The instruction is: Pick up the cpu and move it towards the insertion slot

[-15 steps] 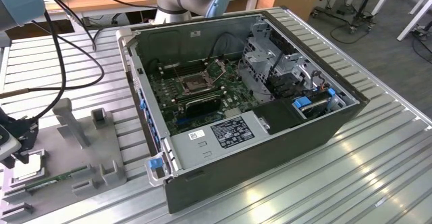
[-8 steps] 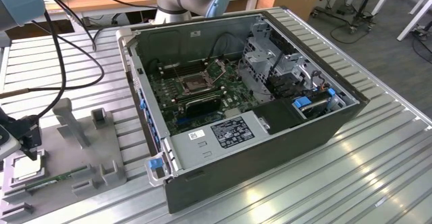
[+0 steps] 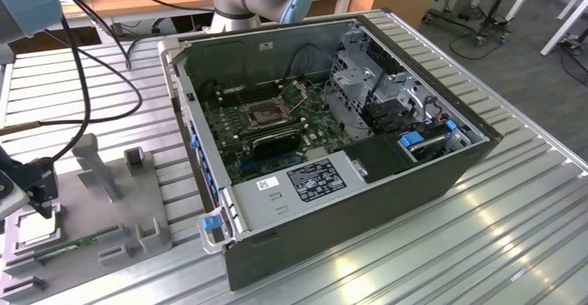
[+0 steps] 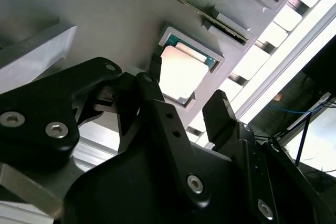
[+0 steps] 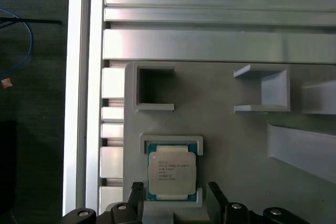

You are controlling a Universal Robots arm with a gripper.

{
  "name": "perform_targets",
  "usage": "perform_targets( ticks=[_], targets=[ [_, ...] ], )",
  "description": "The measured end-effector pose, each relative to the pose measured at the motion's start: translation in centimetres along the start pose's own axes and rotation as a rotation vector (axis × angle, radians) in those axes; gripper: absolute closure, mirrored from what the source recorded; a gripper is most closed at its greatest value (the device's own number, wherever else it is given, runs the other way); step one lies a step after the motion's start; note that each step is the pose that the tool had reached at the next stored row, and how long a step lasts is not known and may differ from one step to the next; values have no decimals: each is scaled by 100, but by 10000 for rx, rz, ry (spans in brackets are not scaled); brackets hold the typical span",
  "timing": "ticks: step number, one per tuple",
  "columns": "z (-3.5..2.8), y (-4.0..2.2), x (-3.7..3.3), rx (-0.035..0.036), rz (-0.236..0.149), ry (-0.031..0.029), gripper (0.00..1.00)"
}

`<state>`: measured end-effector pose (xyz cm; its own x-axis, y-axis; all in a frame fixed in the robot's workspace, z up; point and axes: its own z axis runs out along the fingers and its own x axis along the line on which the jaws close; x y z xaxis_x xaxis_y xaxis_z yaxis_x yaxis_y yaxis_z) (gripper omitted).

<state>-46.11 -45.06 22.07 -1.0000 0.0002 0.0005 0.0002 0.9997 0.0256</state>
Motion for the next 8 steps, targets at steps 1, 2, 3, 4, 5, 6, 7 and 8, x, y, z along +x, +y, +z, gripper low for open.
perform_targets(
  ticks=[1,2,3,4,5,6,7,8],
  targets=[
    [10,-1,0,1,-1,2,41],
    [20,-1,0,0,0,1,41],
    [31,-1,0,0,0,0,41],
    [41,-1,0,0,0,1,41],
    [49,-2,0,1,0,2,41],
    [56,-2,0,0,0,1,41],
    [63,-2,0,1,0,2,41],
    [70,-2,0,0,-1,1,41]
  ],
)
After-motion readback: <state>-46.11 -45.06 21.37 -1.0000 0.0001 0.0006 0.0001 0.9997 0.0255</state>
